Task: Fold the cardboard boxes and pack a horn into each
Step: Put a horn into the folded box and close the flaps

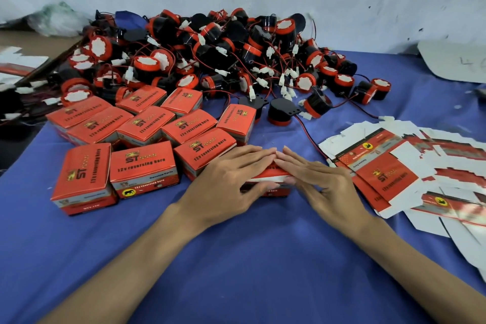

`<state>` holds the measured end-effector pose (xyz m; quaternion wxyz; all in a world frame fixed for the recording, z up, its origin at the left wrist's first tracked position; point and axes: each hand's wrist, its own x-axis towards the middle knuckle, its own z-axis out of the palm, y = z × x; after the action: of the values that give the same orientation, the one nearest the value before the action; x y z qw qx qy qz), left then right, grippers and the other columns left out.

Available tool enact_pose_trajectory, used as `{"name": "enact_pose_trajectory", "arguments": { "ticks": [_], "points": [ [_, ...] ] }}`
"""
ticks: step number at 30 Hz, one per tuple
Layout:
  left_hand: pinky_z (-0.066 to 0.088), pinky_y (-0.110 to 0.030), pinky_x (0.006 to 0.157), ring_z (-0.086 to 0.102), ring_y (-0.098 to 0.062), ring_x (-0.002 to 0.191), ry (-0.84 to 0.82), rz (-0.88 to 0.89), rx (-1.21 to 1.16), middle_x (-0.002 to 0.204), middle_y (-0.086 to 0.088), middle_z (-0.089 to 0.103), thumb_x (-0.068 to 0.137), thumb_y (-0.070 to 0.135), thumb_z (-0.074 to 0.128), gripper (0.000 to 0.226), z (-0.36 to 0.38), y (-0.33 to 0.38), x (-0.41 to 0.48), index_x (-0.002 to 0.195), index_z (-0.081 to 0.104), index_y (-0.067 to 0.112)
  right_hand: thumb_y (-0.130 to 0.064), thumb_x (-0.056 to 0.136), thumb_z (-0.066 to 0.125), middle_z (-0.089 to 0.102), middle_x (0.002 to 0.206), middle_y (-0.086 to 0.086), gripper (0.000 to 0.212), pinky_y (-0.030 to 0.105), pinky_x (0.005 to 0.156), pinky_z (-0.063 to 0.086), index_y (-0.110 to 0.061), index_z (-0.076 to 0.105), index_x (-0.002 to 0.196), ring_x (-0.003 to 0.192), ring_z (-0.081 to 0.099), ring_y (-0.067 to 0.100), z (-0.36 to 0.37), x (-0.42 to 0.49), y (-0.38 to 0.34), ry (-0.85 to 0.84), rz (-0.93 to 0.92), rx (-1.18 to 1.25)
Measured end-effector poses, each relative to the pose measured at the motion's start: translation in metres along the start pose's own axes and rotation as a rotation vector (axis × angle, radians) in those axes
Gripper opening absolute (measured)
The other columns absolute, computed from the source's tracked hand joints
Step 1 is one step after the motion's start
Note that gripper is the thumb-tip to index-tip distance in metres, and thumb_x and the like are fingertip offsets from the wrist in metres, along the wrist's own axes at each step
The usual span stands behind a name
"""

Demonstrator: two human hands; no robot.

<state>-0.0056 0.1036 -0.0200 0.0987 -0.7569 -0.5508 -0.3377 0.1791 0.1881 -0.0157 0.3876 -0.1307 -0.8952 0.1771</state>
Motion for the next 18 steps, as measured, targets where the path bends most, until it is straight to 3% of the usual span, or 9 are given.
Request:
{"name": "enact_pose_trajectory", "arguments": {
  "ticks": [2, 5, 12, 15, 18],
  "points": [
    [0.044, -0.036, 0.103, 0.059, -0.027, 0.118, 0.016, 0.044, 0.035, 0.127, -0.011, 0.062, 0.091, 0.030, 0.059, 0.044, 0.001, 0.000, -0.001, 0.122, 0.063, -0.002, 0.011, 0.080, 0.065, 0.059, 0.120, 0.008, 0.035, 0.023, 0.096, 0.048, 0.004, 0.060, 0.114, 0.119, 0.055, 0.021, 0.004, -0.001, -0.003, 0.032, 0.099, 0.113],
    [0.046, -0.038, 0.100, 0.061, -0.029, 0.115, 0.052, 0.078, 0.059, 0.125, -0.013, 0.064, 0.092, 0.025, 0.058, 0.041, 0.004, 0.000, 0.000, 0.119, 0.064, -0.005, -0.003, 0.082, 0.063, 0.061, 0.119, 0.005, 0.033, 0.021, 0.099, 0.046, 0.001, 0.059, 0.114, 0.121, 0.053, 0.011, 0.006, -0.001, -0.012, 0.065, 0.297, 0.352],
    [0.051, -0.042, 0.095, 0.062, -0.029, 0.114, 0.098, 0.018, -0.060, 0.116, -0.011, 0.068, 0.083, 0.016, 0.070, 0.032, 0.005, 0.002, 0.000, 0.108, 0.070, -0.003, -0.001, 0.079, 0.068, 0.067, 0.113, 0.008, 0.027, 0.045, 0.086, 0.055, -0.002, 0.069, 0.106, 0.116, 0.058, 0.032, 0.007, -0.003, -0.006, 0.035, -0.026, -0.129],
    [0.050, -0.045, 0.096, 0.061, -0.029, 0.116, 0.084, 0.045, 0.021, 0.118, -0.010, 0.068, 0.088, 0.021, 0.065, 0.031, 0.005, 0.002, -0.001, 0.108, 0.071, -0.001, -0.015, 0.086, 0.066, 0.065, 0.119, 0.007, 0.028, 0.044, 0.088, 0.054, -0.003, 0.068, 0.112, 0.121, 0.054, 0.031, 0.000, -0.004, 0.000, -0.051, -0.162, -0.274],
    [0.047, -0.050, 0.099, 0.060, -0.029, 0.118, 0.071, 0.103, 0.148, 0.118, -0.010, 0.068, 0.092, 0.026, 0.056, 0.034, 0.005, 0.002, -0.003, 0.107, 0.072, 0.000, -0.020, 0.089, 0.060, 0.063, 0.124, 0.005, 0.031, 0.042, 0.091, 0.053, -0.004, 0.067, 0.116, 0.124, 0.052, 0.030, -0.003, -0.006, 0.000, -0.120, -0.185, -0.310]
  ]
}}
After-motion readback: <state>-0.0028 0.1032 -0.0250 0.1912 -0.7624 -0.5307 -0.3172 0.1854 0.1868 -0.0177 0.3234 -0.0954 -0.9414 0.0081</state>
